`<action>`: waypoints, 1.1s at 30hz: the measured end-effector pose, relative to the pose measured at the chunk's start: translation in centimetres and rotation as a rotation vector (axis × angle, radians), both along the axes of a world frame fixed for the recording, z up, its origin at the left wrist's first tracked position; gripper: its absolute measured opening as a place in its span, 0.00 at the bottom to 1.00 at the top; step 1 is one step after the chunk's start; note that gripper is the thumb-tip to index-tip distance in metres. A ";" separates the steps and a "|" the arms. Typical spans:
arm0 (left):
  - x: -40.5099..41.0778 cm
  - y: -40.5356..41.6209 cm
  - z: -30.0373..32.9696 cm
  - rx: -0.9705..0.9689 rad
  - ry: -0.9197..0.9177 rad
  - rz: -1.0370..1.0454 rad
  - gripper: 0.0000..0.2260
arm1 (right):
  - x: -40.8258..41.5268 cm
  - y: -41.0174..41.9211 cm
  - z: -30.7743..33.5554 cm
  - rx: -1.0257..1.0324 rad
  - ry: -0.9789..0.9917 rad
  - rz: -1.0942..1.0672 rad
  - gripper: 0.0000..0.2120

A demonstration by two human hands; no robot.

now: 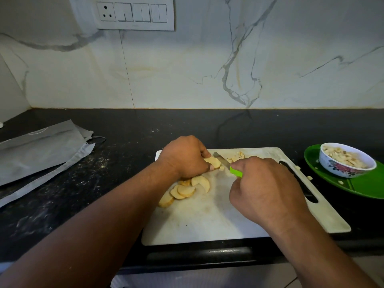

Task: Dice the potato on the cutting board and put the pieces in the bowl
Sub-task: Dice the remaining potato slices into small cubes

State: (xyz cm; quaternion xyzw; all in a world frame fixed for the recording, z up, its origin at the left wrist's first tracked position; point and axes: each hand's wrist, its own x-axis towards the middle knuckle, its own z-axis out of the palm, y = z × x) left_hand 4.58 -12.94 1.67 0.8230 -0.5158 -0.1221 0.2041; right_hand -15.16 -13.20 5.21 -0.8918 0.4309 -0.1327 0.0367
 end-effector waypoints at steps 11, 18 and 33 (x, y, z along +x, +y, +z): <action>0.0 0.2 -0.2 0.005 -0.017 -0.002 0.16 | -2.8 2.2 1.1 -0.112 -0.032 -0.020 0.20; 0.0 0.2 0.1 0.003 -0.012 -0.007 0.16 | 0.1 1.5 -0.3 -0.084 -0.054 0.000 0.19; 0.9 0.2 0.0 0.014 0.013 0.019 0.09 | 0.6 1.7 0.1 -0.108 -0.093 0.021 0.18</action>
